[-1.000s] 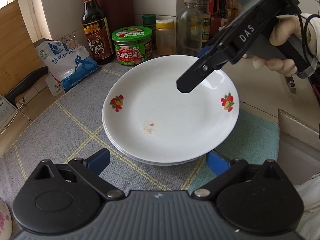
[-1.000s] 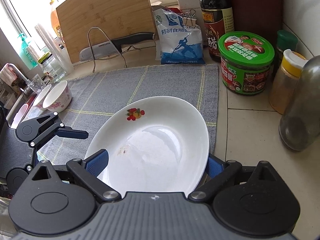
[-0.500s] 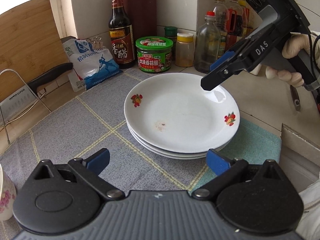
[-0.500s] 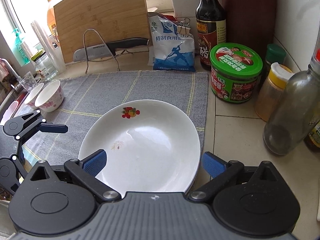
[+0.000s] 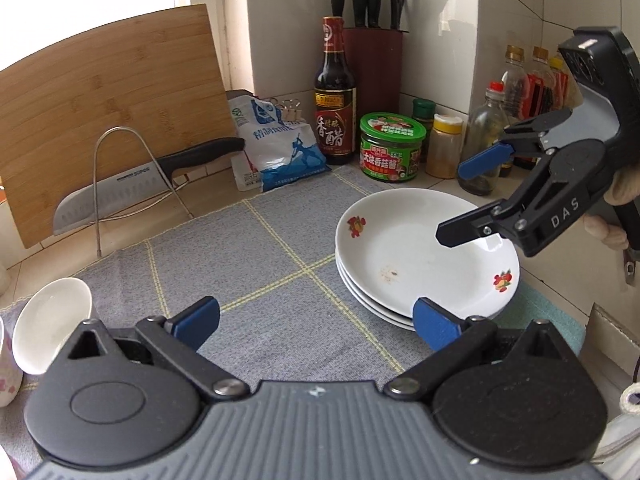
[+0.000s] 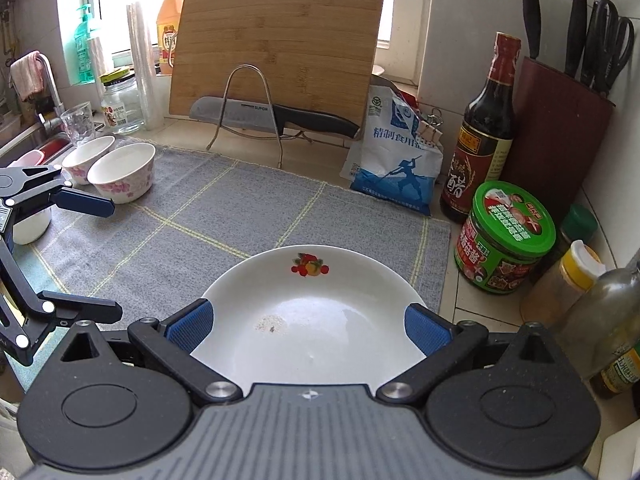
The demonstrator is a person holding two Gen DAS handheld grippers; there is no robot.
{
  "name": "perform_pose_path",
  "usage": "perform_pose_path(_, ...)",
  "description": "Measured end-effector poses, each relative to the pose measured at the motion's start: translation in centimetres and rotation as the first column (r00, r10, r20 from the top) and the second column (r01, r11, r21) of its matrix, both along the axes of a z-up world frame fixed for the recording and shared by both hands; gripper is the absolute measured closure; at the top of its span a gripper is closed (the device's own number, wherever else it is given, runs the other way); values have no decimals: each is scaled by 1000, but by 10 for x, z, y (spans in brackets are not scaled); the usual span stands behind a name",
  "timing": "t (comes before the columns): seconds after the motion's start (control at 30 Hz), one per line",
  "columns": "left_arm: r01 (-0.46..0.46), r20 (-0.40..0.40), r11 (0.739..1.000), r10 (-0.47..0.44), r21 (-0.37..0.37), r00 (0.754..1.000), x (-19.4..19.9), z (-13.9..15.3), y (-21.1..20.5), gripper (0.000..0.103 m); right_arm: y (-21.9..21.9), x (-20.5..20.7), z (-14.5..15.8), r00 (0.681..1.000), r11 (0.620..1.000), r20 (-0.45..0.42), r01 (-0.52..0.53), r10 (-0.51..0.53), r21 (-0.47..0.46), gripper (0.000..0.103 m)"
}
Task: Organize plates and bowls
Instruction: 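Withdraw the right gripper and move it toward the white bowls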
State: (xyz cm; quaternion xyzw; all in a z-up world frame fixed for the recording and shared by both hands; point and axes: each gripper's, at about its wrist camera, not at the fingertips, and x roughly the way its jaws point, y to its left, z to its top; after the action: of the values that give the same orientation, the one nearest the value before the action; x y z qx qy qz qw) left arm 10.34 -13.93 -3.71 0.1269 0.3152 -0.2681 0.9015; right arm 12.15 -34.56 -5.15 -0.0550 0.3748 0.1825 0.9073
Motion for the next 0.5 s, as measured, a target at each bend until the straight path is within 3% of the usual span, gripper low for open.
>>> perform_pose_path(0.23, -142, -14, 989, 142, -35, 990, -15, 7, 48, 1, 39, 4, 6, 997, 998, 41, -63, 64, -18, 0)
perform_pose_path(0.5, -213, 27, 975, 215, -55, 976, -35, 18, 116, 1, 115, 0, 17, 991, 991, 59, -120, 124, -67, 0)
